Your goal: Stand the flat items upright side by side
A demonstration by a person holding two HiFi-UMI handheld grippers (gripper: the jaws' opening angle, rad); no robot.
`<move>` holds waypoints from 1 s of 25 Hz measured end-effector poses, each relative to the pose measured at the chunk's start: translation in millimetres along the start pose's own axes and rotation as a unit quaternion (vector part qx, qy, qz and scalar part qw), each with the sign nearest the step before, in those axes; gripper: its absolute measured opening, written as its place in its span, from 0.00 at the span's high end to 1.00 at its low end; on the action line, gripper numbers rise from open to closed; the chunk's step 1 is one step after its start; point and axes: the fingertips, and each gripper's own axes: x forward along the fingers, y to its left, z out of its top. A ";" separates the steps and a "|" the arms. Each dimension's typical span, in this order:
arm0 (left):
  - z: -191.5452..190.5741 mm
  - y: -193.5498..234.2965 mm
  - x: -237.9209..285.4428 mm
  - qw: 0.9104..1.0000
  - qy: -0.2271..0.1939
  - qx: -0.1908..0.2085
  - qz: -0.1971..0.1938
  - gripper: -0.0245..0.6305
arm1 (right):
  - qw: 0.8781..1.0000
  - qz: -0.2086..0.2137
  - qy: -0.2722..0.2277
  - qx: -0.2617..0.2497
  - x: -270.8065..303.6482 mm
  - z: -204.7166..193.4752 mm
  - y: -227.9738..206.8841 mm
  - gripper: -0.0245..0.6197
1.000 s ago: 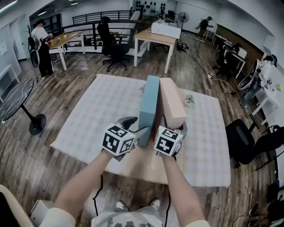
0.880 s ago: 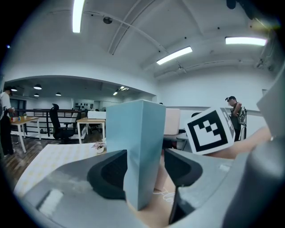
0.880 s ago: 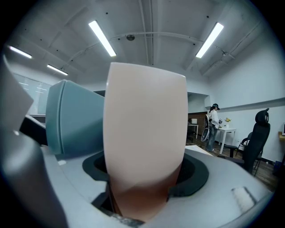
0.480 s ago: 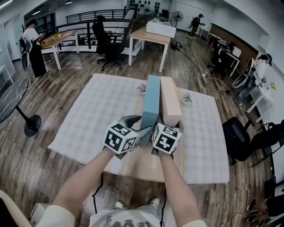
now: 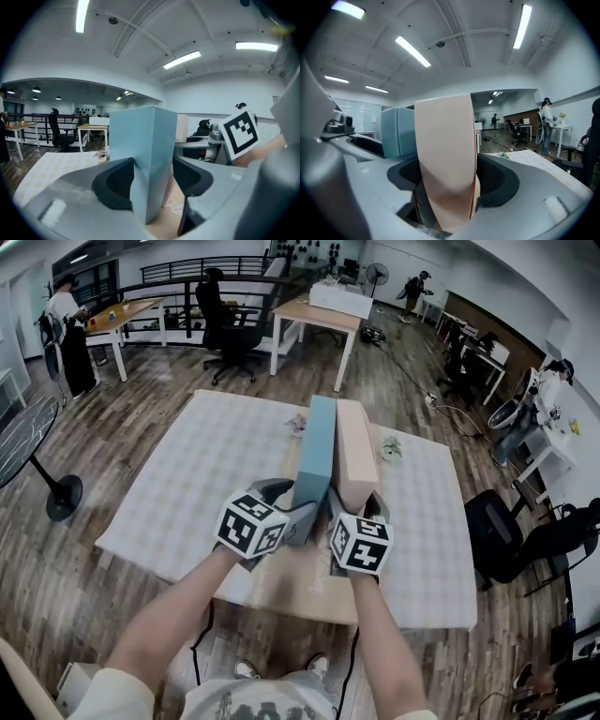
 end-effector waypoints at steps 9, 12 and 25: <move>0.6 3.5 1.5 1.000 0.001 -0.010 0.017 0.55 | 0.988 0.146 0.024 -0.050 -23.2 -9.4 0.9 0.48; 2.1 2.3 3.4 1.000 0.004 -0.008 0.019 0.55 | 0.982 0.177 0.028 -0.059 -25.7 -11.3 -1.7 0.51; 6.0 7.2 2.7 1.000 0.013 -0.005 0.020 0.55 | 0.982 0.188 0.003 0.000 -19.5 -4.9 23.2 0.55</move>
